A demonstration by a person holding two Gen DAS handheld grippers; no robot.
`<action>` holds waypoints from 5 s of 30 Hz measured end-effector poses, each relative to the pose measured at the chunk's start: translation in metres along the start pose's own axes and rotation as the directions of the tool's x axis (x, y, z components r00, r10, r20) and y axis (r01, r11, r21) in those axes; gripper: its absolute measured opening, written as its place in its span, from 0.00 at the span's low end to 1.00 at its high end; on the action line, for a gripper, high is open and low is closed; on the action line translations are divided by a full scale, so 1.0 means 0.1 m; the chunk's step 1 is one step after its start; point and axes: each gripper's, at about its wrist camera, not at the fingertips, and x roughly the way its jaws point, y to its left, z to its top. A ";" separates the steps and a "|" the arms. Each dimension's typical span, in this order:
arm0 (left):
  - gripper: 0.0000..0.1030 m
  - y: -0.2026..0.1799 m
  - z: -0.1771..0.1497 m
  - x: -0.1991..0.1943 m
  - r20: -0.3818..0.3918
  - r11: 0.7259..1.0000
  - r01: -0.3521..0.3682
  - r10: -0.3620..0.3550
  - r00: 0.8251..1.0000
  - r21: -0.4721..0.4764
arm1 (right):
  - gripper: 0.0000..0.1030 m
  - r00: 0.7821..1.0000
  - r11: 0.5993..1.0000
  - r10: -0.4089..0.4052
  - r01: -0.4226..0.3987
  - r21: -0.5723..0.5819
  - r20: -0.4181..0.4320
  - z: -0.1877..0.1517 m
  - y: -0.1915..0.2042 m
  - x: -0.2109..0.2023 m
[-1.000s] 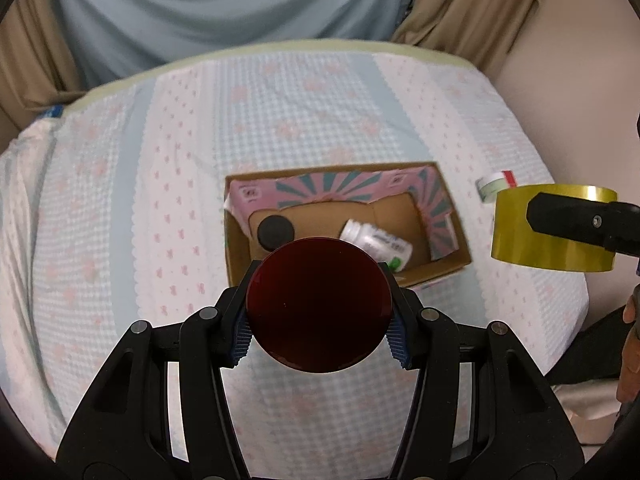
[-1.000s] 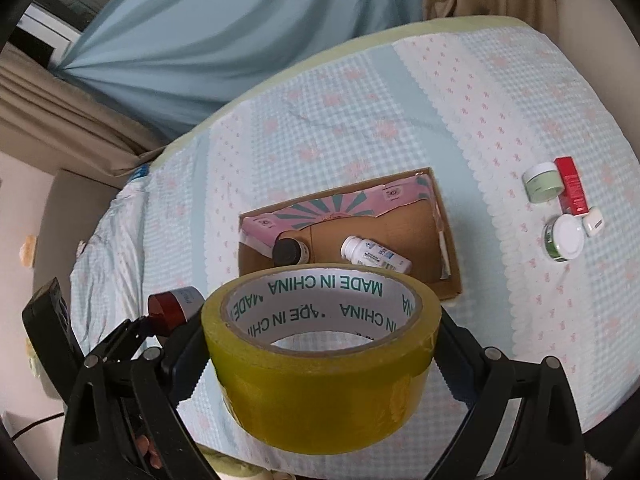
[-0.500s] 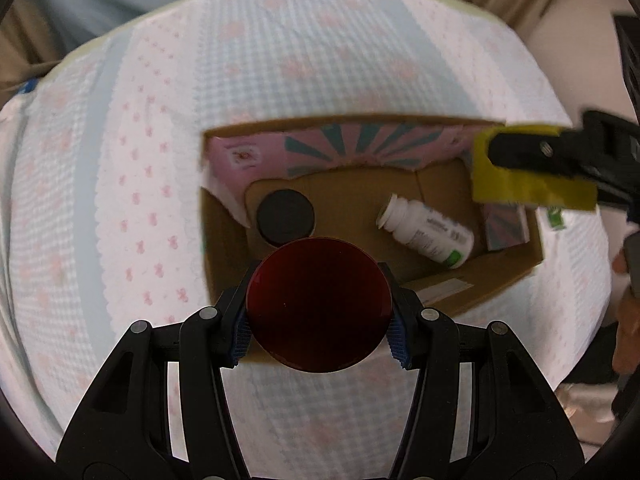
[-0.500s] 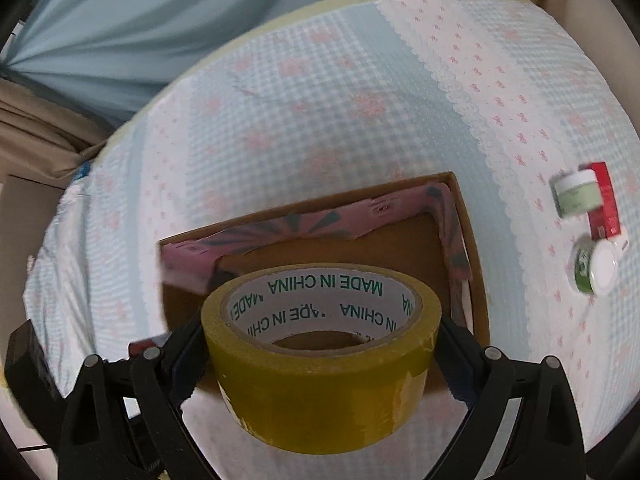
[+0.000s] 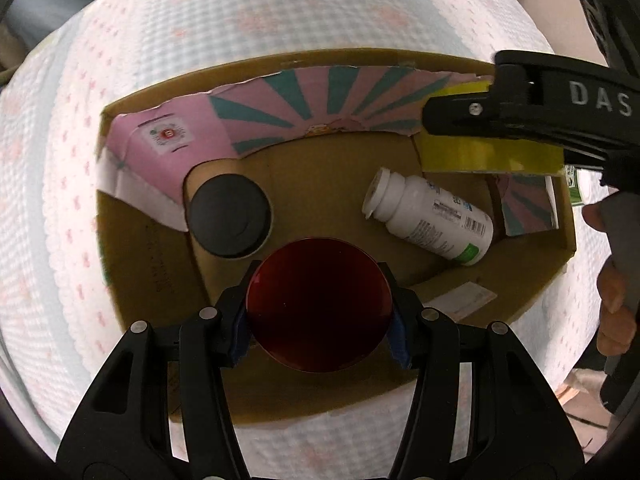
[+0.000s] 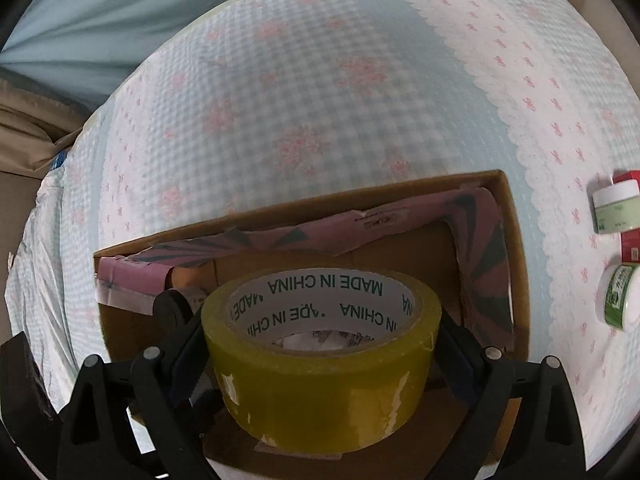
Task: Organize rigid objects
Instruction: 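Open the right gripper to drop the tape roll while the left releases the red cap into the box, then move both grippers away from the box toward the remaining items, then grasp the white-lidded green jar with the left gripper while the right grasps the white earbud case, then carry the white-lidded jar in the left gripper while the right carries the earbud case over the box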
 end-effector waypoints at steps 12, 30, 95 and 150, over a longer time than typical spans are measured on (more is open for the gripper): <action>1.00 -0.08 0.10 -0.12 0.052 0.997 0.074 -0.074 0.996 0.002 | 1.00 0.996 0.999 -0.035 0.034 0.020 0.080 0.03 -0.04 -0.02; 1.00 0.01 -0.26 -0.60 0.113 0.996 0.023 -0.013 0.993 -0.081 | 1.00 0.990 0.998 -0.053 0.055 -0.008 0.133 -0.31 -0.02 -0.48; 1.00 -4.20 -0.43 -0.03 0.475 0.996 -0.082 0.055 0.878 0.035 | 1.00 0.897 0.939 -0.029 0.176 -0.296 0.441 -0.98 -3.97 -1.78; 0.66 -3.84 -0.25 -0.58 0.559 0.999 -0.042 0.032 0.829 0.005 | 0.54 0.836 0.901 0.043 0.204 -0.382 0.548 -0.92 -3.29 -2.04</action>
